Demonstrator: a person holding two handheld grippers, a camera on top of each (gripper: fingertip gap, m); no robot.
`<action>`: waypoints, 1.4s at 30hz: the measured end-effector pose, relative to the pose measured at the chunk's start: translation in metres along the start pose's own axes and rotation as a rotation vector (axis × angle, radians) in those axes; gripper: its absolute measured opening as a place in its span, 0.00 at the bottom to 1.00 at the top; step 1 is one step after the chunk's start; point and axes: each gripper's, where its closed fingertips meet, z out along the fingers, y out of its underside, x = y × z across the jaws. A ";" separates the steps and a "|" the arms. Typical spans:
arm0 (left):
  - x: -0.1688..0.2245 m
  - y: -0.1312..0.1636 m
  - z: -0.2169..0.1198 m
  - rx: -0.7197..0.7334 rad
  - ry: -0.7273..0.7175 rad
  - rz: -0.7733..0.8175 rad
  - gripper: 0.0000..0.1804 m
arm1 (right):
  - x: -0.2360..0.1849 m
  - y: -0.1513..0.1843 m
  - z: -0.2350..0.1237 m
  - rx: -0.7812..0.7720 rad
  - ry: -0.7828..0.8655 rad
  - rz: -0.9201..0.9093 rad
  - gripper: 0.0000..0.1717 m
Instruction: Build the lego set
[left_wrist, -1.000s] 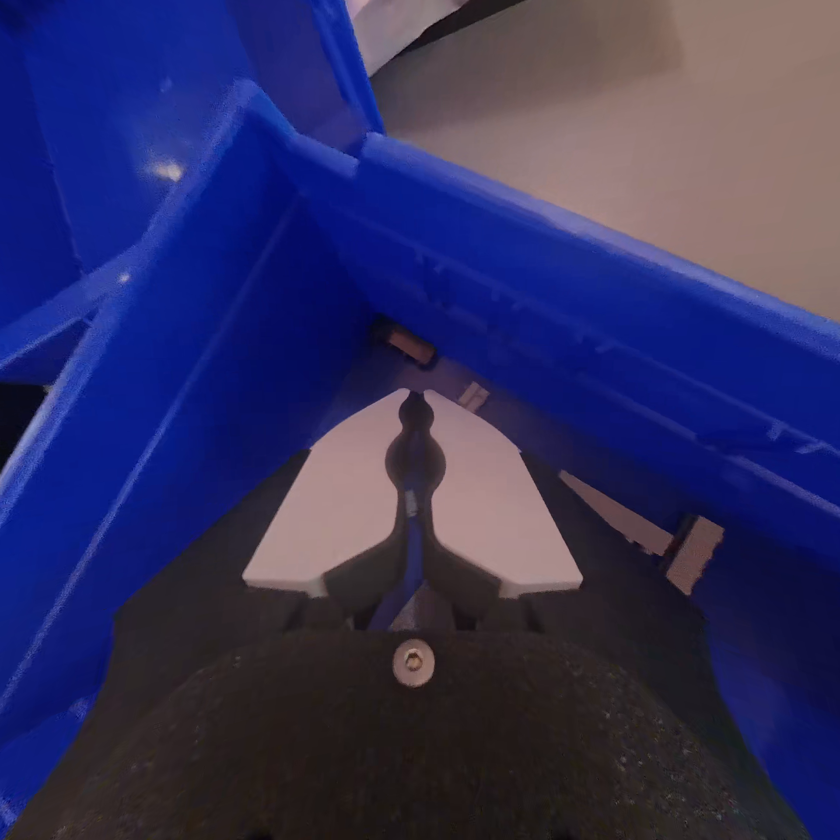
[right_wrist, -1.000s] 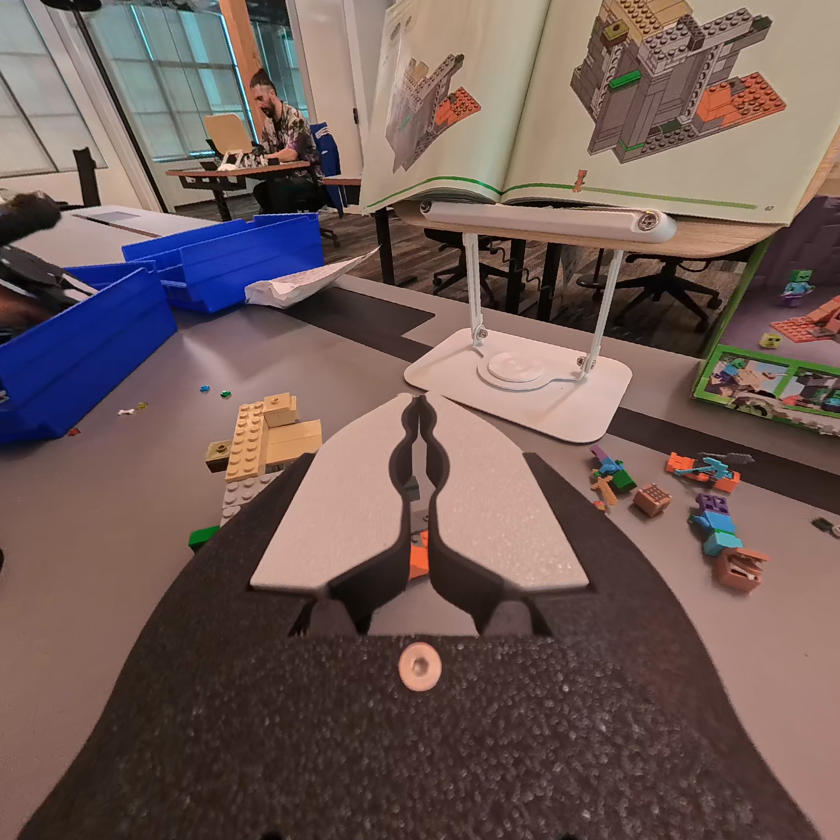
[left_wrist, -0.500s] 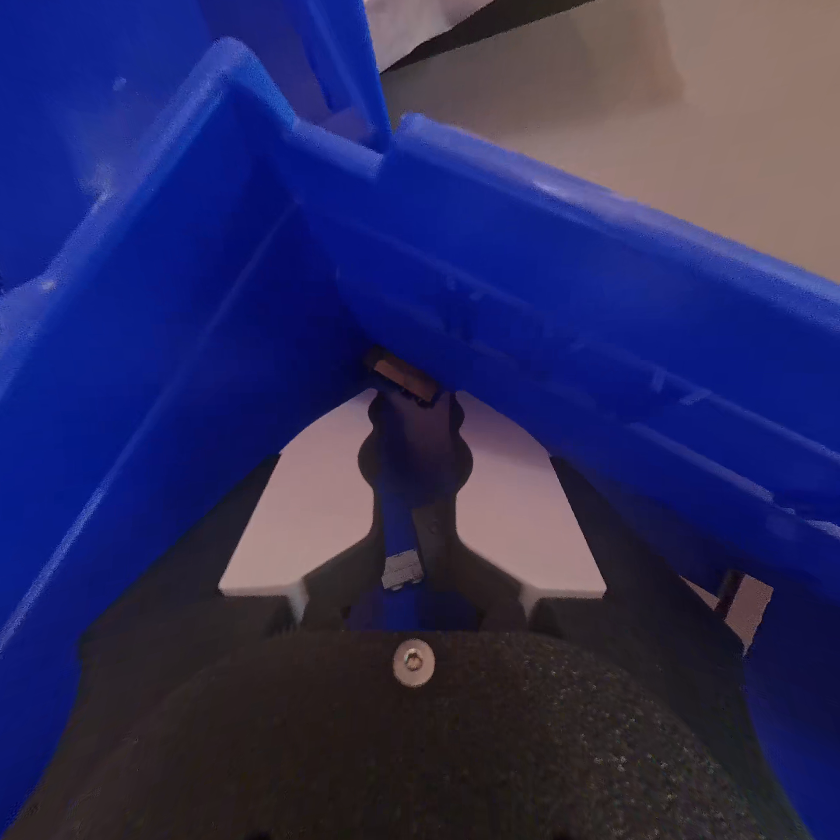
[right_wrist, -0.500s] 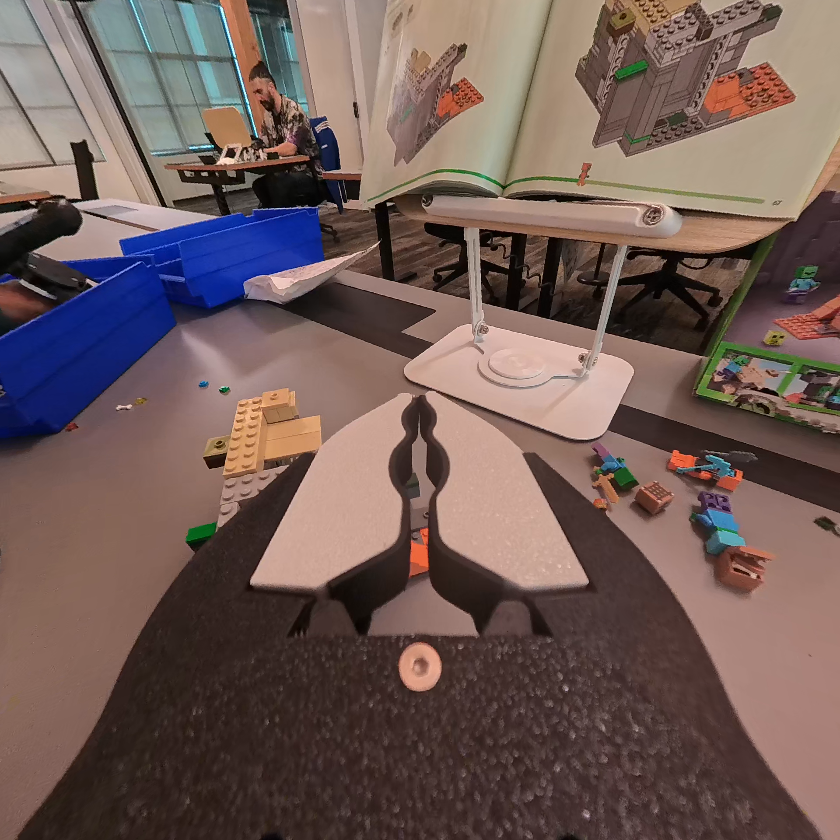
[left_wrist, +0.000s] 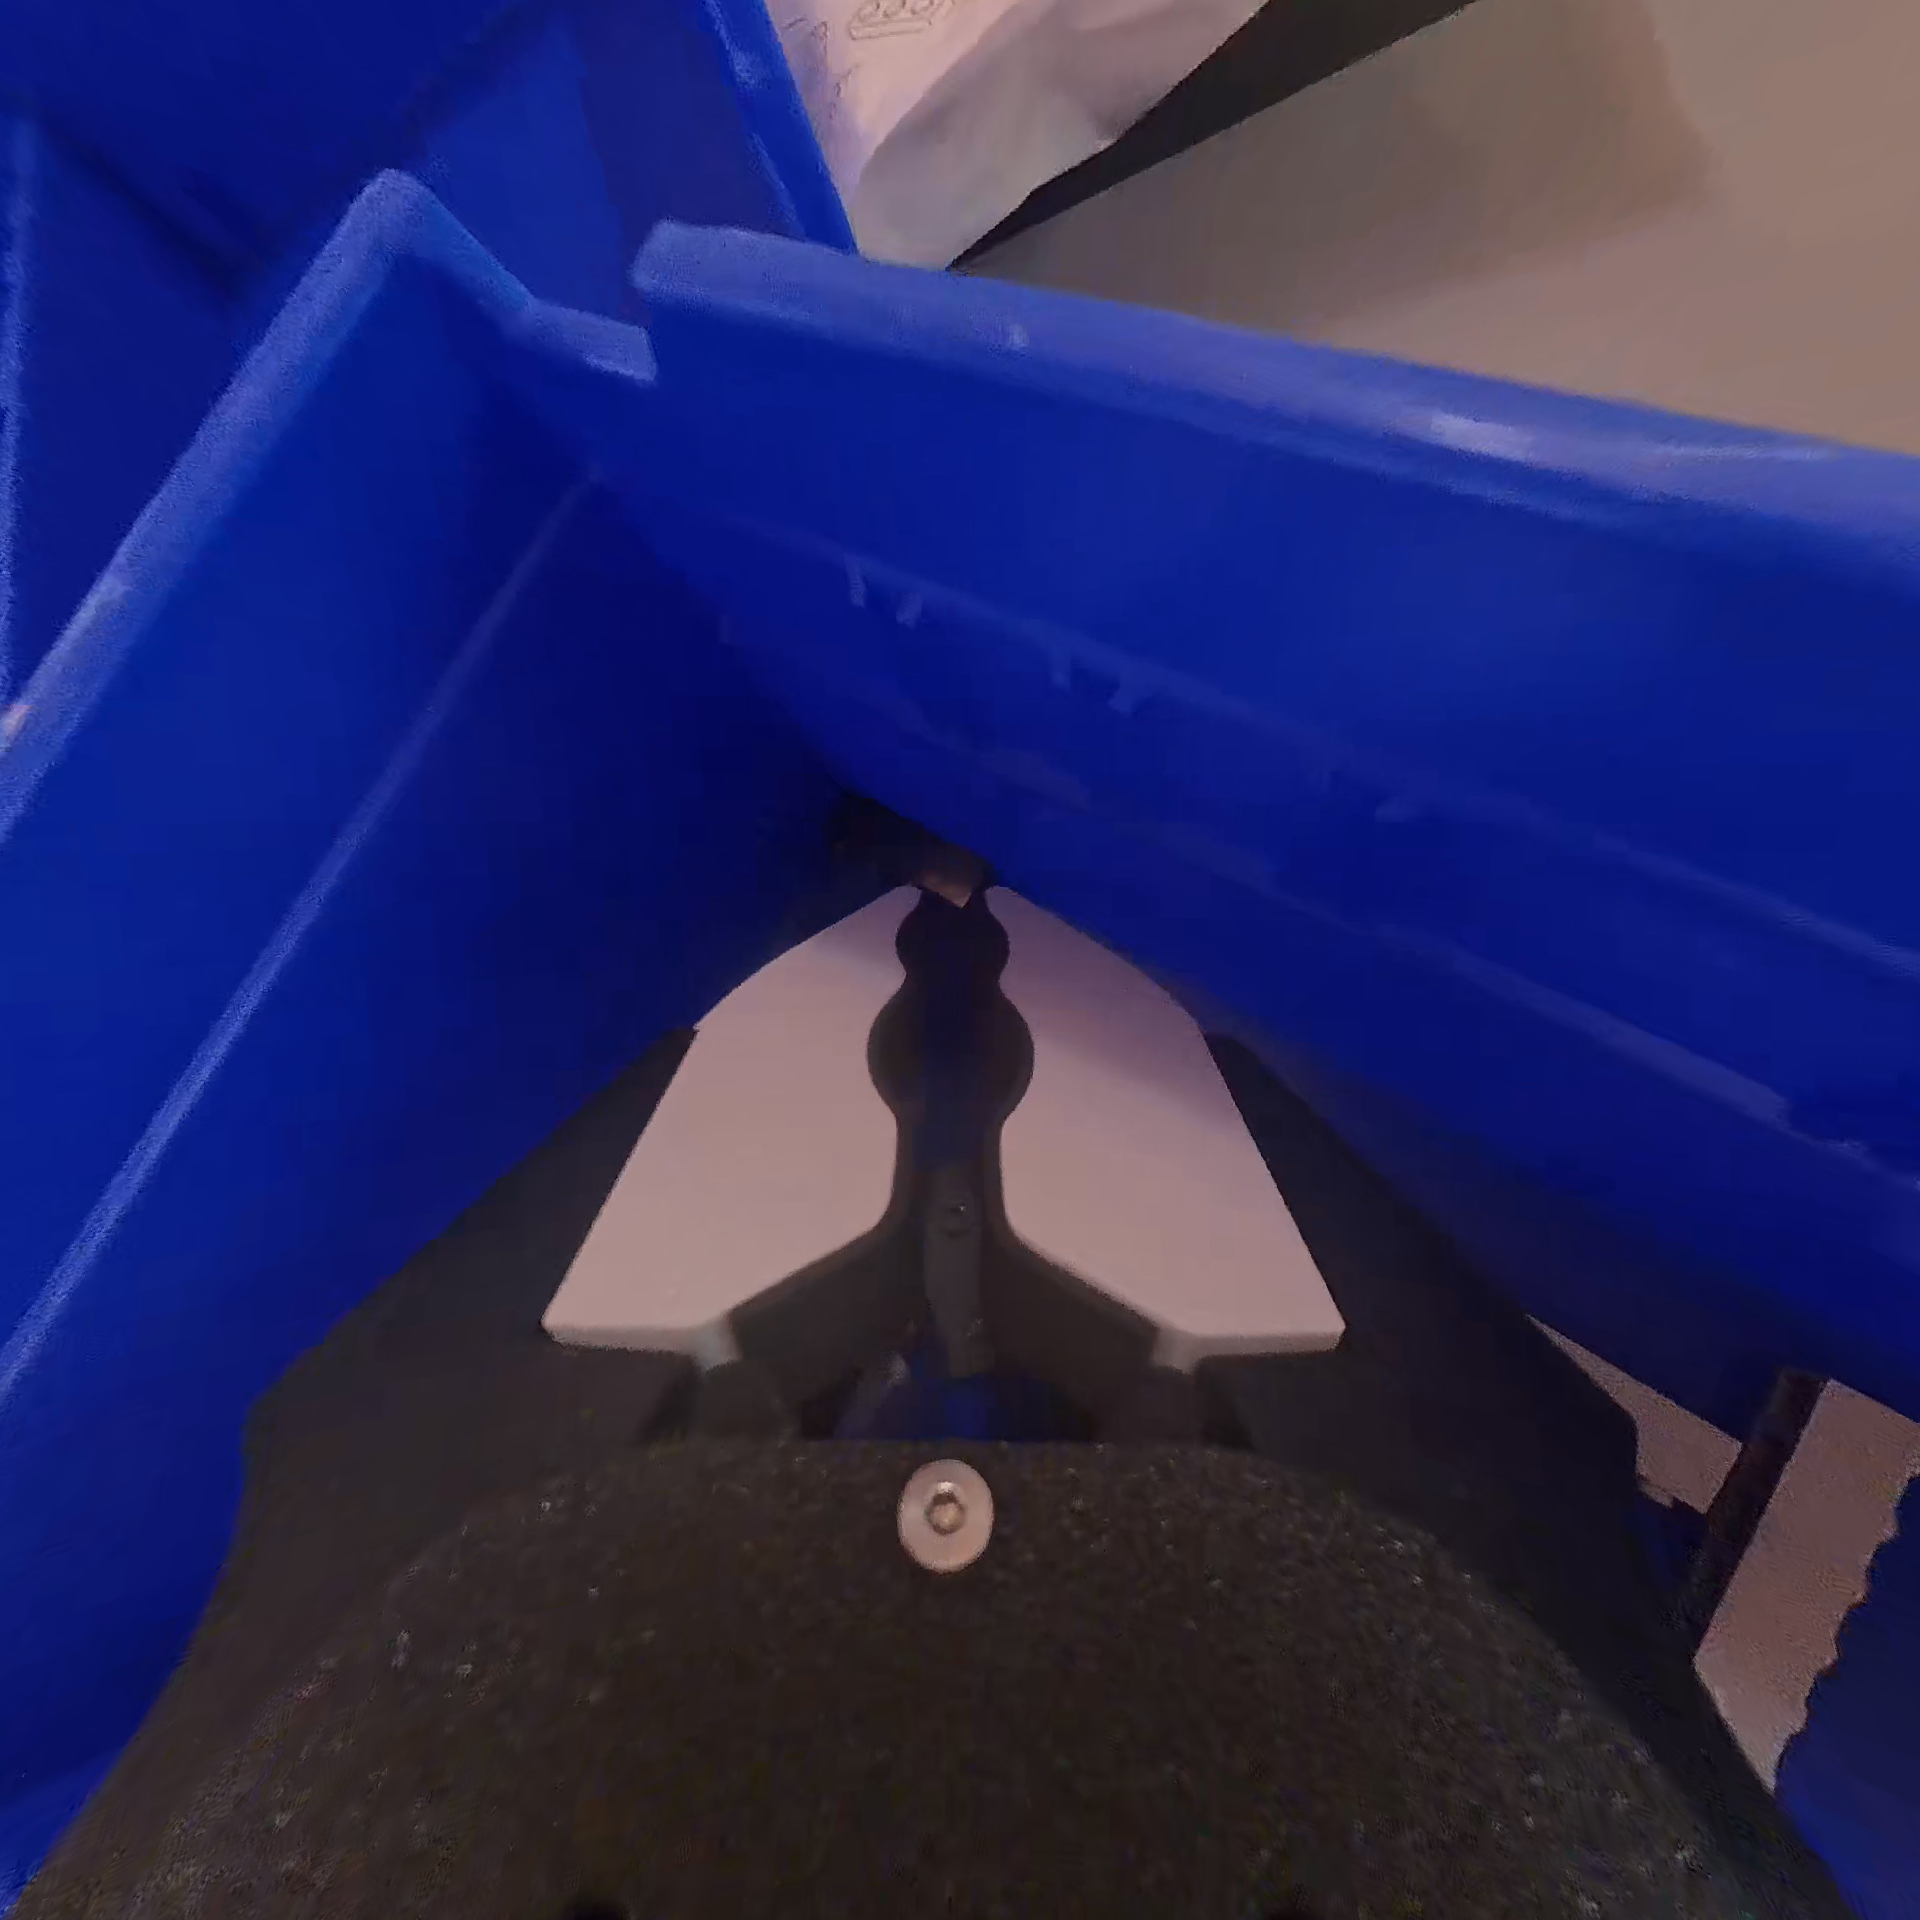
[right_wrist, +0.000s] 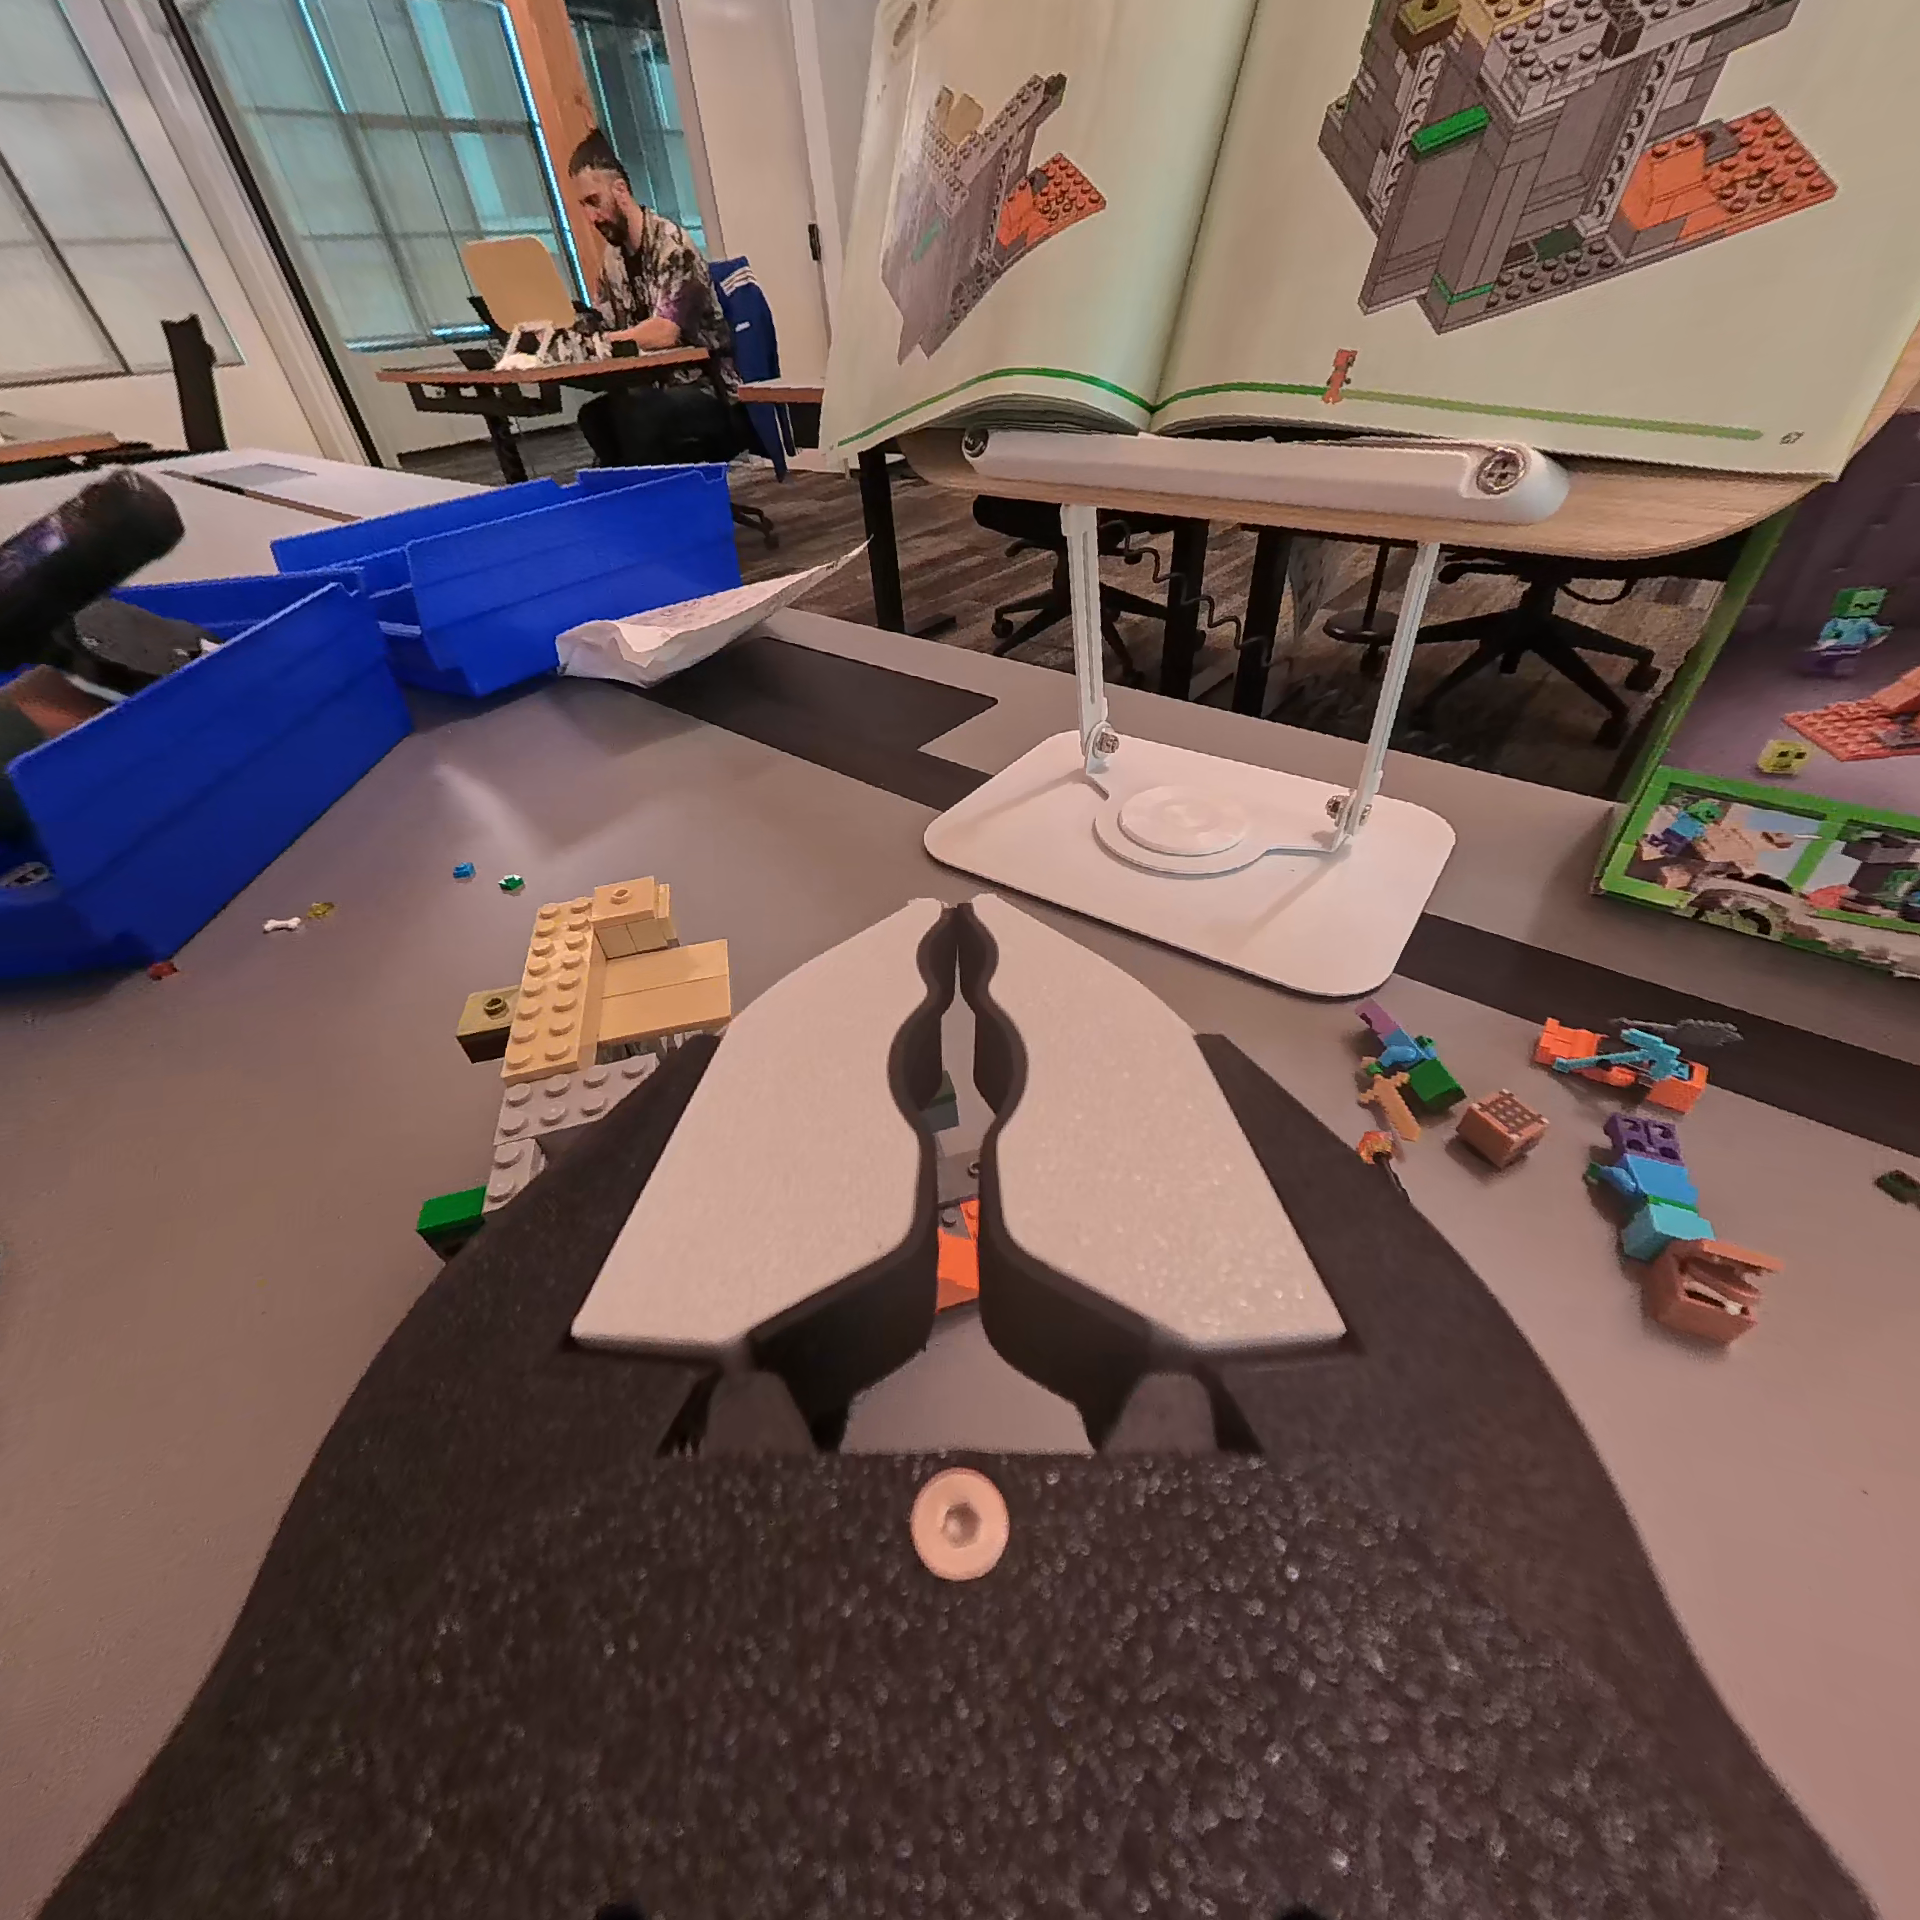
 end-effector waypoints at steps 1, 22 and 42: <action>-0.001 0.001 0.000 -0.005 -0.010 -0.002 0.04 | 0.000 0.000 0.000 0.000 0.000 0.000 0.00; -0.023 -0.001 -0.023 -0.036 -0.071 -0.075 0.00 | -0.003 0.001 0.001 -0.005 -0.004 -0.003 0.00; -0.025 0.010 -0.007 -0.185 0.036 -0.177 0.07 | -0.002 0.002 0.000 -0.012 -0.007 0.007 0.00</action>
